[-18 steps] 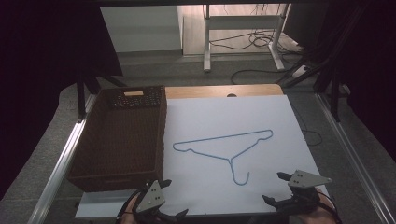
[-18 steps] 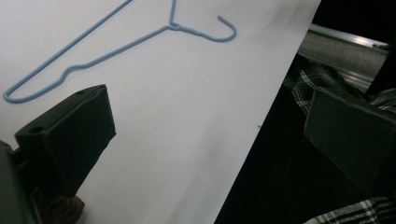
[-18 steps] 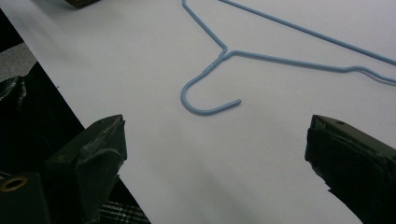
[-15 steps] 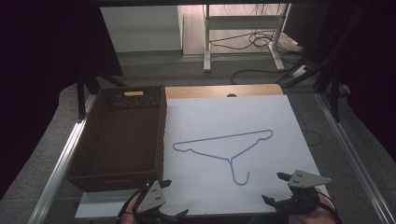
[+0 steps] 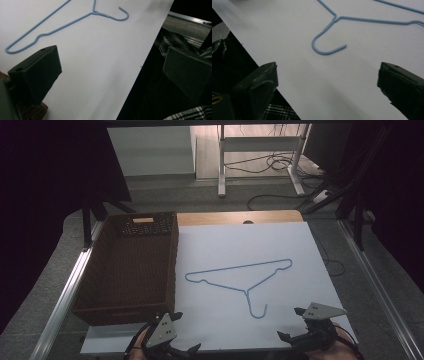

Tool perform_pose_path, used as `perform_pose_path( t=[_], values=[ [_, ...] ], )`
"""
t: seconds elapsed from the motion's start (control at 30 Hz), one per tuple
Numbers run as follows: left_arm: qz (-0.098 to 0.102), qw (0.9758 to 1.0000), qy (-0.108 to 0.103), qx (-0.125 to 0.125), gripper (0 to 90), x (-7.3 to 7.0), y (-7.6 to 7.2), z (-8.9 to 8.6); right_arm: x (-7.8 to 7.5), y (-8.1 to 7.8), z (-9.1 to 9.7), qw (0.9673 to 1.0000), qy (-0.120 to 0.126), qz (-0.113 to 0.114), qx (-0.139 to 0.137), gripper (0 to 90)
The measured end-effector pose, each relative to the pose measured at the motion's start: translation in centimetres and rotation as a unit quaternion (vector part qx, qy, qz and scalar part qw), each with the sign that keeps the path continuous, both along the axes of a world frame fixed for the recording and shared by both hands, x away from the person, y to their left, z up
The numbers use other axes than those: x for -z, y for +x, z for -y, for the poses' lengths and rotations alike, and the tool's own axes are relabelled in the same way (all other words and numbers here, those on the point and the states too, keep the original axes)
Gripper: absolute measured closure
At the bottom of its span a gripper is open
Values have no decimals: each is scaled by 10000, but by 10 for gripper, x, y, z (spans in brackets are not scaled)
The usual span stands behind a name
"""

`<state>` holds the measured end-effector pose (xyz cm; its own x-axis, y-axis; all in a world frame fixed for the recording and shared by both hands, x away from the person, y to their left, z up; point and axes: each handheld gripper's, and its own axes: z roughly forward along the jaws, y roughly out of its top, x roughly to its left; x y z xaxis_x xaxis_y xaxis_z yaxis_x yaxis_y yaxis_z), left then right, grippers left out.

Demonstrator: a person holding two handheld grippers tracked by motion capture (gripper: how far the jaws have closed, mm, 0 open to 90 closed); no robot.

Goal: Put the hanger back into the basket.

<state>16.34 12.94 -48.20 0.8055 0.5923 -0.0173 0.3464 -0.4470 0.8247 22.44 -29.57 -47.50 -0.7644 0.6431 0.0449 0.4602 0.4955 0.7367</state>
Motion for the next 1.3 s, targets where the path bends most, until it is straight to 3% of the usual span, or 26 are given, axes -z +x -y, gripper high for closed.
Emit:
perform_pose_path(
  t=[0.17, 0.33, 0.47, 0.8, 1.3],
  values=[
    [11, 10000, 27, 2, 20, 0, 0, 0, -3, 1, -4, 9999, -117, -74, -82, 138],
    [163, 9998, 84, -7, 21, 0, -1, 3, -8, 1, -14, 9988, -410, -123, -217, 210],
    [164, 9998, 72, 78, 21, 1, -1, 6, -12, 7, -19, 9977, -577, -253, -259, 263],
    [158, 9996, 183, 154, 20, 2, -2, 11, -19, 25, -31, 9930, -1002, -393, -485, 315],
    [241, 9991, 304, 149, 20, 2, -4, 11, -21, 48, -59, 9767, -1848, -488, -970, 416]
  ],
)
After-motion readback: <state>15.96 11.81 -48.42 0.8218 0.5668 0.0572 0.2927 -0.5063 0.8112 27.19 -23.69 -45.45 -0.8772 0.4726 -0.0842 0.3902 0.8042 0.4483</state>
